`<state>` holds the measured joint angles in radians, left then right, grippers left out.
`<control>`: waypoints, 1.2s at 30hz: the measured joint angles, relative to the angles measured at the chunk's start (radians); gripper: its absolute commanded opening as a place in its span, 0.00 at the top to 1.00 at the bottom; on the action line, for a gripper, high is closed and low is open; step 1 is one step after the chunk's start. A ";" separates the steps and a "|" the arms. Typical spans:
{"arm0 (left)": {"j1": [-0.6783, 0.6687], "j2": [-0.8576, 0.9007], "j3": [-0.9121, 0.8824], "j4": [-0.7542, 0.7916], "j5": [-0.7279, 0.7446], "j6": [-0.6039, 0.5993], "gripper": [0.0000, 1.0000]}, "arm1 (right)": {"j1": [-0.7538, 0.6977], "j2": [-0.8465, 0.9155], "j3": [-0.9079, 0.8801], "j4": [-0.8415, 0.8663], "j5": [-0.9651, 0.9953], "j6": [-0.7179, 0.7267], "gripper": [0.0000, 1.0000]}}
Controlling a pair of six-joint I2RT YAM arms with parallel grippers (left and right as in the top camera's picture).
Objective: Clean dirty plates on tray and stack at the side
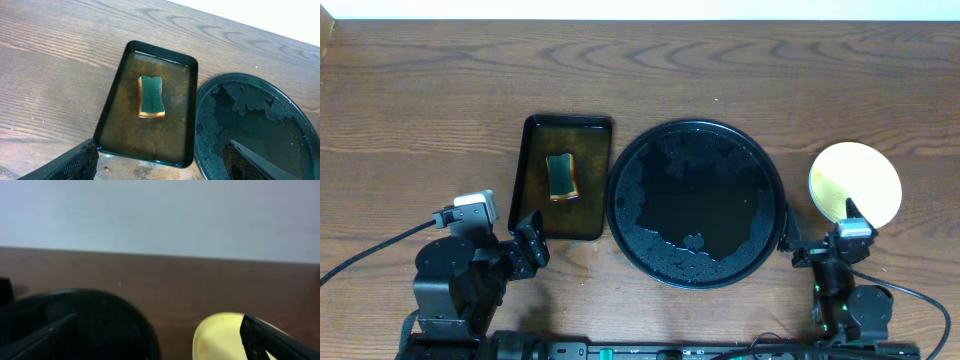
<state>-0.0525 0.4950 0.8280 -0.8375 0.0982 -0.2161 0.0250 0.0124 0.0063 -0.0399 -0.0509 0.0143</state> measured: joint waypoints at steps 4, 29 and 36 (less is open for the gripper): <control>0.000 0.000 0.000 0.001 0.000 0.000 0.19 | 0.000 0.000 0.000 -0.027 0.004 0.000 0.01; 0.000 -0.004 0.000 -0.014 0.000 0.000 0.20 | 0.001 0.000 0.000 -0.027 0.006 0.000 0.01; 0.059 -0.171 -0.151 0.035 -0.004 0.007 0.19 | 0.002 0.000 0.000 -0.028 0.007 0.000 0.01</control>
<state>0.0067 0.3241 0.6773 -0.8021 0.0940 -0.2089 0.0269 0.0128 0.0063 -0.0681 -0.0441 0.0143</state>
